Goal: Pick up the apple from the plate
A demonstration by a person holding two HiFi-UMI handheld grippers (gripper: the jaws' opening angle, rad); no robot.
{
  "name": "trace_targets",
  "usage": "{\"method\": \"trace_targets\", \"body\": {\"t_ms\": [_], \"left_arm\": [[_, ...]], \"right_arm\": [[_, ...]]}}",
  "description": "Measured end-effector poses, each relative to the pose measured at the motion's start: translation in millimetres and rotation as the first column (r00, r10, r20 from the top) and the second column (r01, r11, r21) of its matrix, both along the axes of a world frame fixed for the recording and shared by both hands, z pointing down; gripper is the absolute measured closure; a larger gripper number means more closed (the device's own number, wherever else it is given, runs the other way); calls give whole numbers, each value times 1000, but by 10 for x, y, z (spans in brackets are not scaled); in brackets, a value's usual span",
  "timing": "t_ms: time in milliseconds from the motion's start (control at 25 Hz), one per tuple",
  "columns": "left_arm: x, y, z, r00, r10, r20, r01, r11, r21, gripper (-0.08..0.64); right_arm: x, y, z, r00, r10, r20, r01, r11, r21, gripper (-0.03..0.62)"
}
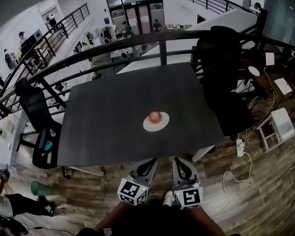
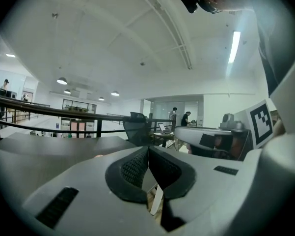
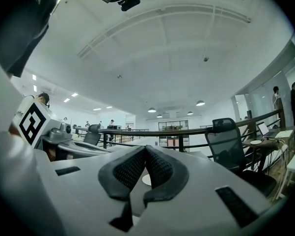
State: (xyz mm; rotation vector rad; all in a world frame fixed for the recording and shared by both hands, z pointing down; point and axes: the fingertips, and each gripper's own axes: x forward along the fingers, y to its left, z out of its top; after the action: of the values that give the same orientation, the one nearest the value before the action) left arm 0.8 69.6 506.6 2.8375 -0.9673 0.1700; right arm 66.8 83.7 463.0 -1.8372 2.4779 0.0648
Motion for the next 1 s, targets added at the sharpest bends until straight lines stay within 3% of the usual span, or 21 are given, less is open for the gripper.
{"method": "trace_targets", "body": {"t_ms": [160,440,640,840,1000], "left_arm": [[176,-75,18,1000,-19,14,19,1000,-3,537],[140,-317,17,997,-70,33,71,997,-10,537],[203,-507,37,998,-43,55,42,999,25,537],[191,-881,59,998,-46,44,45,999,25,537],[138,-1202,27,998,-37,47,34,997,65,537]], "right_arm": [[53,-209,74,999,-41,0,41,999,-14,568],[86,-434,93,997,-79,12,79,997,-18,568],[145,-642,222,997,-75,-22,74,995,-66,568],[90,-992,131,996,-84,-21,84,996,-24,568],[60,-1309,202,994,-87,-63,83,995,-56,568]]}}
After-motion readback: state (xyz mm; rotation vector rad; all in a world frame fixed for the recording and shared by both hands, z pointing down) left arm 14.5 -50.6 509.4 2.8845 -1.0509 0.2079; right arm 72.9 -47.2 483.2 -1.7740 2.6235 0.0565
